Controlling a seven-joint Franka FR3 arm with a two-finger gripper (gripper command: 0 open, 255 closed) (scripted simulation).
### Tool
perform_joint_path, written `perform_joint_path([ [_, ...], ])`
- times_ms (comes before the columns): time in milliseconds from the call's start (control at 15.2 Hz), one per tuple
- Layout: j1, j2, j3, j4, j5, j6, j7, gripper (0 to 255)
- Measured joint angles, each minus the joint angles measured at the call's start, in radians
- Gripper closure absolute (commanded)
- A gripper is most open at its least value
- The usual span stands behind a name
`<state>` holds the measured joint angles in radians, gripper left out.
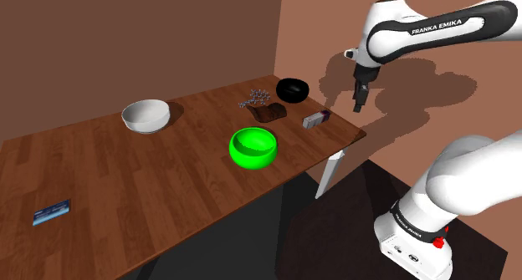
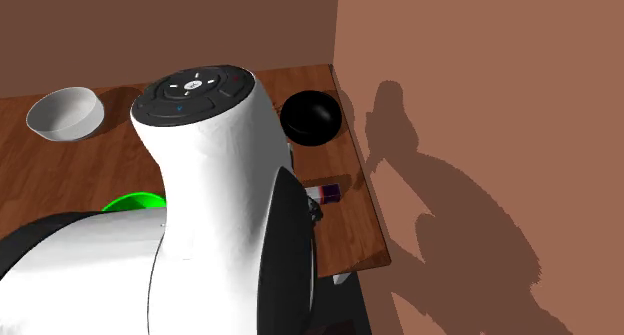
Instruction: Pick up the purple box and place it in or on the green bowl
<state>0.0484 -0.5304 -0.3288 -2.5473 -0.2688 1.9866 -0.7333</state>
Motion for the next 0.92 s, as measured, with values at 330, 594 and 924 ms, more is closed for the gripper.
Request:
perform_joint_path([
  [330,0.052,0.177,-0.124,0.039,0.002,0.171,-0.275,0],
  [594,0.108,0.352,-0.206,0.104,0.076,0.297,-0.521,0],
  [924,0.141,0.599,-0.242,0.224,0.27,0.411,-0.877,0],
])
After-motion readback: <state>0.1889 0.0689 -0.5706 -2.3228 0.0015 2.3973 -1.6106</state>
